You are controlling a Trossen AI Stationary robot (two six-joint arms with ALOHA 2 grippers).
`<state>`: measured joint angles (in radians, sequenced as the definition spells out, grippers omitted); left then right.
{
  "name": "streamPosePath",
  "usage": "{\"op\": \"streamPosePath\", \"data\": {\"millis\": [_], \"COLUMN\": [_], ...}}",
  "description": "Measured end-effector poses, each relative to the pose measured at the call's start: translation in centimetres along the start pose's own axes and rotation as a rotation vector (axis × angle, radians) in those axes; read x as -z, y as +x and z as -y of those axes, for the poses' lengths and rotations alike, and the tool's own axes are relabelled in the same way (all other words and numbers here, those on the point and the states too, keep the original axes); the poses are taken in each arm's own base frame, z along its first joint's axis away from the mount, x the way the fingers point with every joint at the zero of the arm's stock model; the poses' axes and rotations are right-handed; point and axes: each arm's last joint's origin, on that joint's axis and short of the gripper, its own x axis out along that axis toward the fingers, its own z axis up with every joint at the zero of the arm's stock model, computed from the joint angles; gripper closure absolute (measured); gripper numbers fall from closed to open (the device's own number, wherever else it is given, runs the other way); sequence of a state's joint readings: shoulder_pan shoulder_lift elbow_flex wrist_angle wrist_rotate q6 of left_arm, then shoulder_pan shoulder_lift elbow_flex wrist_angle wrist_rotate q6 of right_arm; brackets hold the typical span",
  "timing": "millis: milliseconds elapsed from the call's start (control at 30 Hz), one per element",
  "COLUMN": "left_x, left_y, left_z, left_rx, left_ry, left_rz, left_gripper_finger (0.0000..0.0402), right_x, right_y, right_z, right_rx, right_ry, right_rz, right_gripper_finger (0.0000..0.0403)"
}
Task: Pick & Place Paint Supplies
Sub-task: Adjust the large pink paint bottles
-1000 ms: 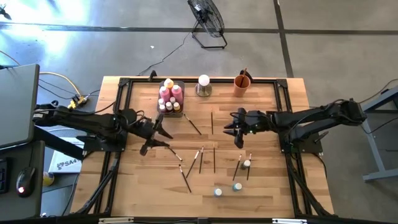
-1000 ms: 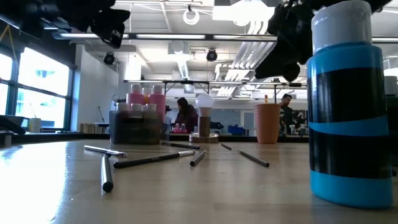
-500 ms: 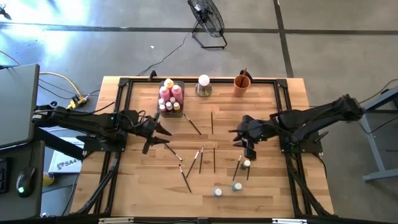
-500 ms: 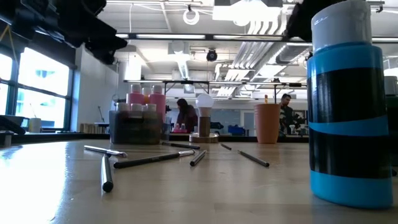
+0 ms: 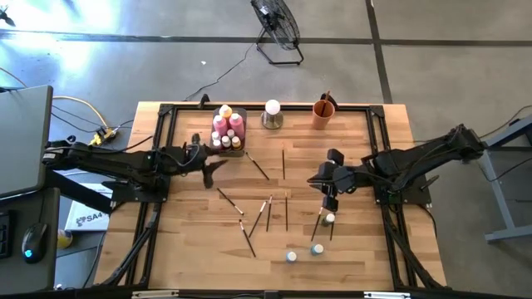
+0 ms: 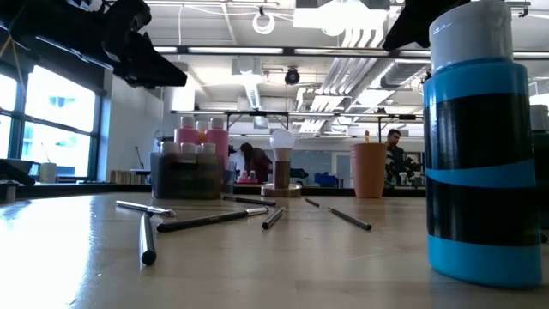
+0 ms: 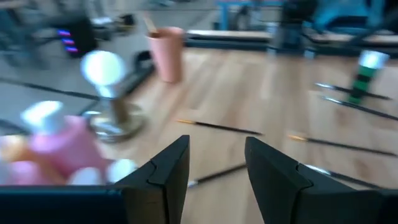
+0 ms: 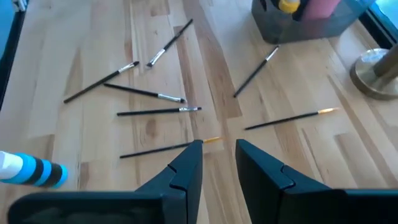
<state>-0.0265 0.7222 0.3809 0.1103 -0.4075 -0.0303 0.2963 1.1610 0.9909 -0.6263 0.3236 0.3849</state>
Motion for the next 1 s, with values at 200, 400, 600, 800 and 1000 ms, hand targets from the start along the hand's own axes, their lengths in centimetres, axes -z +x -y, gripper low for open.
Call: {"op": "streamPosePath", "data": {"millis": [200,400,600,800,1000], "left_x": [-0.6,-1.3,-3.8,-4.4,-3.6], "left_y": [-1.1,-2.8,-3.7,-3.5,-3.3], "left_z": [-0.7,-1.7,-3.0,-3.9,-5.2], "left_rx": [-0.081,-0.113,-0.083,-0.128,-0.2], "left_ry": [-0.015,-0.015,-0.03,0.006,-0.004], "left_rz": [0.048,0.029,-0.053,-0.081,-0.166], "left_gripper_finger": [0.0249,0.026,0.0301,0.0328,0.0337], "right_x": [0.4,3.1,4.3,3.8,4.5], "right_y": [0.7,3.3,5.1,5.7,6.5], "right_z": [0.0,0.3,0.9,1.8,3.6], "right_rx": [-0.005,-0.024,-0.038,-0.034,-0.005], "right_ry": [-0.048,-0.072,-0.046,-0.081,-0.037], "right_rz": [0.02,0.05,0.17,0.359,0.415], "right_gripper_finger": [0.0312,0.0312,0.0312,0.0312,0.0312]}}
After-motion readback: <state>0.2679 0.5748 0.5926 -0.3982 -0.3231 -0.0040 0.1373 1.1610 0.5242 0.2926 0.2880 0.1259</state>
